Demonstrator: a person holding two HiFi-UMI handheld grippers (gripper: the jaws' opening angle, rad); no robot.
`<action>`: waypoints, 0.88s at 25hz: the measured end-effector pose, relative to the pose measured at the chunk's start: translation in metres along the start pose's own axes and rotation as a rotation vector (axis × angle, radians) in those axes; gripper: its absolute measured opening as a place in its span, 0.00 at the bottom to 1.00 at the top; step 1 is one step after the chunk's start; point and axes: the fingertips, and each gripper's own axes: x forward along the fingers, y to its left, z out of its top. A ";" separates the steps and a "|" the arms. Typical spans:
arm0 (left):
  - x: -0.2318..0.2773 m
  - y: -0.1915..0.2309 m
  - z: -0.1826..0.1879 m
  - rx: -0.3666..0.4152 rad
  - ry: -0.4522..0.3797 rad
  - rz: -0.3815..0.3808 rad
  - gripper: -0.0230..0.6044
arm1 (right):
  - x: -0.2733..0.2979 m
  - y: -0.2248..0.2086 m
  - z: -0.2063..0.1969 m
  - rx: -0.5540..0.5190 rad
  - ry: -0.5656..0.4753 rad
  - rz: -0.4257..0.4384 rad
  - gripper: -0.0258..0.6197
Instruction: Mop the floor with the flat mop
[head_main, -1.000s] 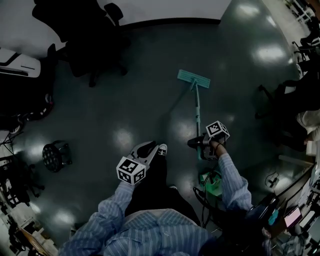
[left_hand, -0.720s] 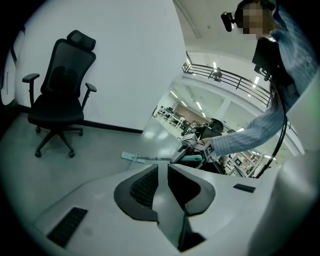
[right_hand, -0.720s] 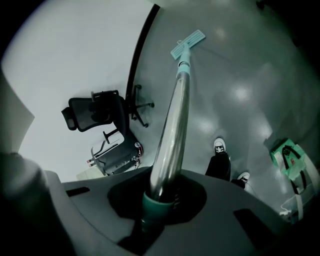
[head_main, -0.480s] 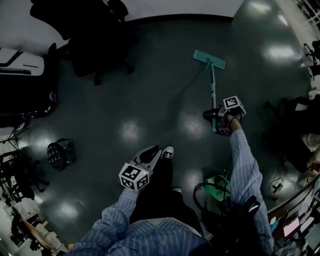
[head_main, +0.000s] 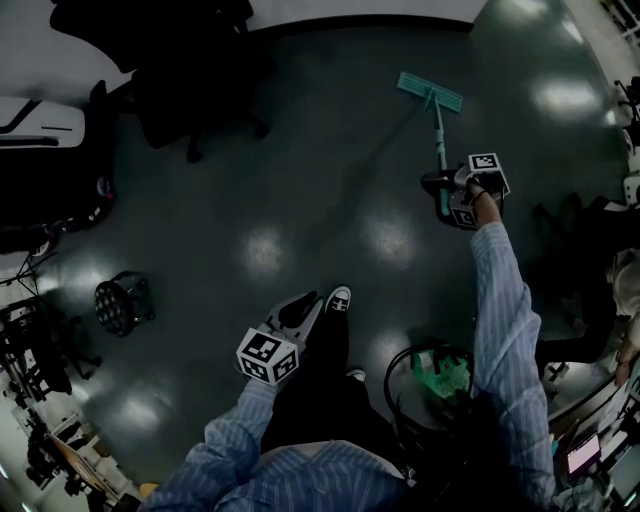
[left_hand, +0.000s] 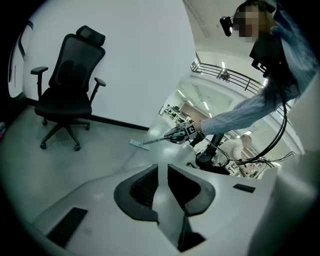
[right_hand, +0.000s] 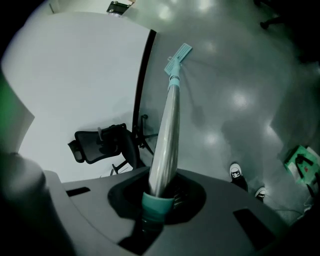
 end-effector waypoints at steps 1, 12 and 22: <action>-0.001 0.000 -0.001 0.000 0.000 0.001 0.13 | 0.001 -0.002 0.000 0.001 -0.007 -0.004 0.10; -0.017 -0.030 -0.010 0.030 -0.019 -0.017 0.13 | -0.025 -0.062 -0.084 -0.021 0.045 -0.026 0.09; -0.050 -0.102 -0.040 0.109 -0.029 -0.088 0.13 | -0.062 -0.167 -0.243 -0.032 0.100 -0.043 0.09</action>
